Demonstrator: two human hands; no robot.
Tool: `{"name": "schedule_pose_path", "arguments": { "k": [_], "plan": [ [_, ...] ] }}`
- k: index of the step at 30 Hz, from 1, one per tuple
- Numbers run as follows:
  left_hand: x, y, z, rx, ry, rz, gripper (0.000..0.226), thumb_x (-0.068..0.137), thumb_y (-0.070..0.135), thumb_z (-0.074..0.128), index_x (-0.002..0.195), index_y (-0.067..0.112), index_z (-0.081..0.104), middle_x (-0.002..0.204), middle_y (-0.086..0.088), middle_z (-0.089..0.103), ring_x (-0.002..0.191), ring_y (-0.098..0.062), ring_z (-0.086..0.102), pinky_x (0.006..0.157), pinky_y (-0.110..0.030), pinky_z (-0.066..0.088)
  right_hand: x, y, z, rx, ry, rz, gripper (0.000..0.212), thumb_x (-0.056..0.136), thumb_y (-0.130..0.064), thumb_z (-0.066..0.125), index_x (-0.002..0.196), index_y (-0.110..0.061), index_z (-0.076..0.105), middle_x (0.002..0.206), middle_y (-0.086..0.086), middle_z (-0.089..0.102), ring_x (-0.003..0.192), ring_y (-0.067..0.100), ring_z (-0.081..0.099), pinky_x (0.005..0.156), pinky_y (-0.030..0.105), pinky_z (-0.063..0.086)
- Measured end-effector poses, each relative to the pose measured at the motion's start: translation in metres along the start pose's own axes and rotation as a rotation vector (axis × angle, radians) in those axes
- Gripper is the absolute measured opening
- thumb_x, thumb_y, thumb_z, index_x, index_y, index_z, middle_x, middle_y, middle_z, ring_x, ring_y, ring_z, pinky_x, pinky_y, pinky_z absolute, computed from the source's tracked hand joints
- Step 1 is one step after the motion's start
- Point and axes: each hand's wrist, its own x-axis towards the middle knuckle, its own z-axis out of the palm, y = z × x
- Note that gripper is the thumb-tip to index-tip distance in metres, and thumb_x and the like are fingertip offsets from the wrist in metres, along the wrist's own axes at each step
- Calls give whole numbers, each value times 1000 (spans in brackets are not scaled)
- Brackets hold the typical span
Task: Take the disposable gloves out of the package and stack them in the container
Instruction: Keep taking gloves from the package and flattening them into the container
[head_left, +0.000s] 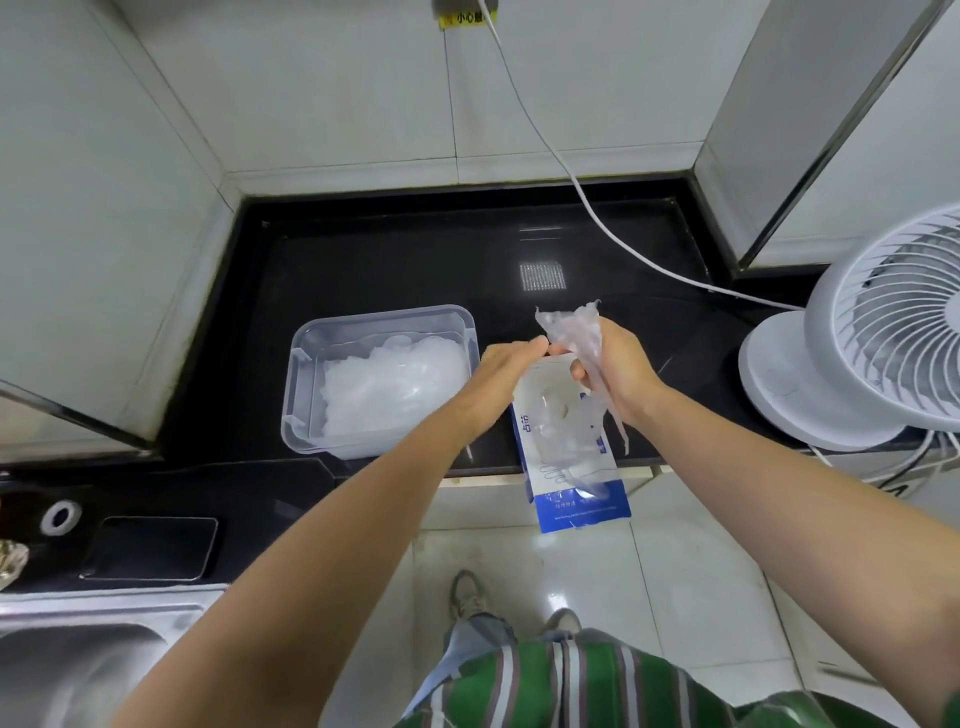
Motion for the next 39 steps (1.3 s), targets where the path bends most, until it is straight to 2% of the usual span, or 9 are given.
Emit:
{"name": "schedule_pose_path", "arguments": {
  "k": [4,7,10,14,18,24,28,33,39],
  "plan": [
    [9,14,-16,-321,139,-182,59,92,62,47,124,14,60,117,-7,66,107,-22,63,97,-35,51,-2,4,14,-91,-111,-71,25,102,-23,48,106,-11,69,86,6,68,77,15,64,66,25,52],
    [13,9,-17,-295,214,-224,37,90,25,68,118,3,62,108,-15,69,92,-22,67,85,-29,57,-2,2,27,-157,-156,-91,29,102,-20,47,110,-3,68,96,18,68,85,25,63,78,35,52],
    [15,2,-22,-353,321,-190,26,88,17,70,108,2,66,91,-13,68,76,-18,64,77,-26,56,2,4,34,-145,-199,-73,40,93,-50,55,107,-15,67,107,13,67,102,29,63,97,43,50],
    [13,-4,-43,-409,355,-131,23,89,20,68,103,2,69,87,-13,69,77,-21,65,78,-30,58,4,7,34,-299,-277,-57,34,85,-40,73,111,-24,58,94,-4,65,86,7,61,80,25,49],
    [-1,-15,-67,-258,332,-19,10,93,14,62,95,9,69,77,-4,64,69,-11,61,66,-18,56,8,7,34,-270,-257,-103,13,89,-6,61,82,5,61,73,11,53,64,13,48,64,27,43],
    [-13,-37,-99,-155,357,-13,22,97,11,57,118,17,58,99,8,59,83,-8,63,63,-10,50,9,-3,52,-215,-208,-105,43,92,-42,63,71,-5,57,72,12,44,65,22,36,63,31,35],
    [-10,-28,-102,-154,381,-87,43,99,23,48,140,25,41,117,9,46,102,-11,55,91,-27,44,11,-4,74,-294,-251,-135,41,96,-33,59,65,-7,50,64,10,39,59,18,33,61,28,32],
    [-10,-17,-104,-32,214,-269,16,84,8,55,101,9,56,88,-4,51,75,-15,50,67,-25,42,11,-6,95,-388,-277,-105,50,100,-38,52,61,-6,51,48,-4,44,46,9,35,56,25,33],
    [-10,-31,-111,-251,406,-215,12,90,19,51,80,13,54,71,-1,47,61,-13,40,56,-24,36,2,-10,97,-347,-399,-91,45,95,-53,53,72,-15,56,65,-6,56,58,5,51,61,17,40]
  ]
}}
